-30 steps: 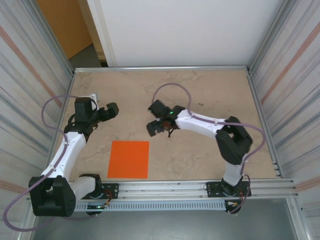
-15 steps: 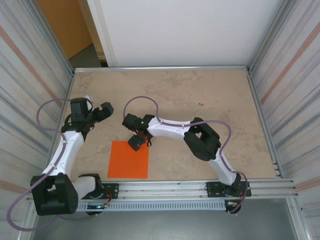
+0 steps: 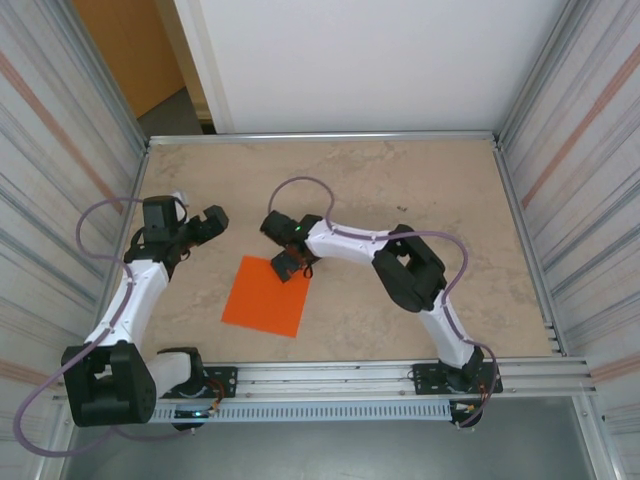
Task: Fold a paper plane with a square sheet of paper (pick it up from the middle)
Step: Move the square sheet of paper to the center of the table.
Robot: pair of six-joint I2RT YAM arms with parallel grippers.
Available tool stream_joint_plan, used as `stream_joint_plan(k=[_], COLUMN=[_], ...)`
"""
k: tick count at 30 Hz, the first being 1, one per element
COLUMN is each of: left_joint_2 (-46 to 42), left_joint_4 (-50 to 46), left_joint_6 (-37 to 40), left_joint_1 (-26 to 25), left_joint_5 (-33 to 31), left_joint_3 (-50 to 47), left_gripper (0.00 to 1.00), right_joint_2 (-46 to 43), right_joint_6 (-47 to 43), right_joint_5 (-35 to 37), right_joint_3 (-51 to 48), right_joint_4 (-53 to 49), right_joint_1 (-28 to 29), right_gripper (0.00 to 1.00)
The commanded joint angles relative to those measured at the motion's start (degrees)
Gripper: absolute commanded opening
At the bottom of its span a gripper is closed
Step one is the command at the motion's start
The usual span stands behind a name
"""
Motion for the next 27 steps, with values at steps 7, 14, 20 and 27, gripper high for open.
stream_joint_plan(k=[7, 14, 20, 27], left_joint_2=[2.5, 5.6, 11.8, 26.0], left_joint_4=[-0.4, 0.7, 3.9, 11.9], left_joint_6=[-0.9, -5.0, -12.9, -24.9], left_joint_1=[0.4, -0.3, -11.3, -26.8], left_joint_5=[6.0, 12.2, 12.7, 9.7], left_joint_3=[1.8, 1.4, 1.8, 7.8], left_gripper=[0.98, 0.94, 0.81, 0.6], right_joint_2=[-3.0, -13.4, -14.1, -7.7], right_joint_6=[21.1, 16.0, 10.0, 10.2], right_joint_5=[6.7, -5.6, -18.7, -29.3], right_joint_3=[-7.5, -10.4, -7.9, -4.6], right_joint_4=[-9.2, -3.3, -1.0, 1.4], right_joint_1=[-17.4, -23.4, -25.9, -31.6], right_gripper=[0.98, 0.95, 0.92, 0.74])
